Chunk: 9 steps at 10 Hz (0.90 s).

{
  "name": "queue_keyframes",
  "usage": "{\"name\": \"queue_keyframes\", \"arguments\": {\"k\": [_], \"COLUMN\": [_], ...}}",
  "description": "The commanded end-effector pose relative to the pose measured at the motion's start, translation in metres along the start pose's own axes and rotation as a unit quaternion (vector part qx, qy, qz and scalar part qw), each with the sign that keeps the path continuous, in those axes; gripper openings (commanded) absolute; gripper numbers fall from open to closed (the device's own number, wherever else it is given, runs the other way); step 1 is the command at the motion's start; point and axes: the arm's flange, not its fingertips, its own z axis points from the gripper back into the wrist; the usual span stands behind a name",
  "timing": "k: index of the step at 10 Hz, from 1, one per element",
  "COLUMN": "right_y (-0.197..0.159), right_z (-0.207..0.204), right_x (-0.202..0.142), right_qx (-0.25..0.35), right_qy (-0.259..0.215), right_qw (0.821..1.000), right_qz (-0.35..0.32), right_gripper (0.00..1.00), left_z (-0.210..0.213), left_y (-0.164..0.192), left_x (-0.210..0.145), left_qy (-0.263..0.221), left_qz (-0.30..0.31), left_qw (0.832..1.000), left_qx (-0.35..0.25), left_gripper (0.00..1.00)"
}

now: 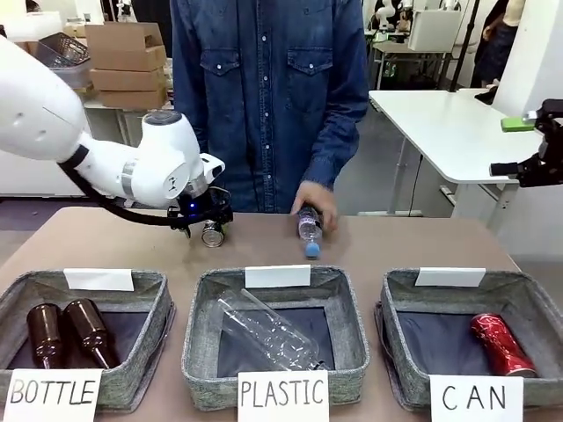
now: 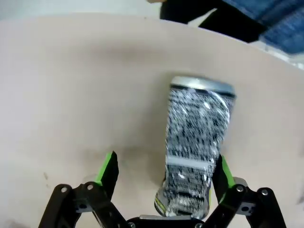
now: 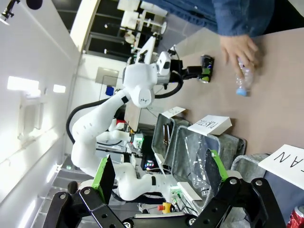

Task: Sort the can waste into the basket.
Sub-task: Pick up the can waste from the table and place it in the right Fabric basket.

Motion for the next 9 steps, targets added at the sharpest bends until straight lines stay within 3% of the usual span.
{"name": "queue_keyframes", "arguments": {"k": [1,2,3,4,5,6,9], "right_y": [0.0015,0.0015,0.0015,0.0015,0.0015,0.0015,0.0015], "right_z": [0.0005,0.0005,0.0005,0.0005,0.0005,0.0005,0.0005], "right_x": [-0.0017,-0.0017,-0.0017,-0.0017,-0.0017,-0.0017,-0.0017], "right_qx": [0.001,0.001,0.001,0.001,0.001,0.001,0.001], "right_qy": [0.000,0.000,0.000,0.000,0.000,0.000,0.000], "right_qw": [1.000,1.000,1.000,1.000,1.000,1.000,1.000], "right_qz": [0.007,0.007,0.007,0.007,0.007,0.007,0.007], "right_gripper": [1.00,1.00,1.00,1.00,1.00,1.00,1.00], "left_z": [-0.0001,0.0008,0.0030,0.0042,0.0049,0.0052,0.0062], "left_y": [-0.0134,-0.0127,-0.0121,-0.0115,-0.0108,-0.0106,-0.0097], "left_x": [0.0139,0.0126,0.0111,0.0098,0.0087,0.0075,0.0045], "left_qy": [0.019,0.022,0.017,0.013,0.011,0.011,0.009], "left_qz": [0.019,0.024,0.024,0.024,0.025,0.024,0.022], "left_qw": [1.000,0.999,1.000,1.000,1.000,1.000,1.000], "left_qx": [0.007,0.014,0.008,0.007,0.006,0.006,0.008], "left_gripper": [1.00,0.40,0.40,0.00,0.34,0.00,0.00]}}
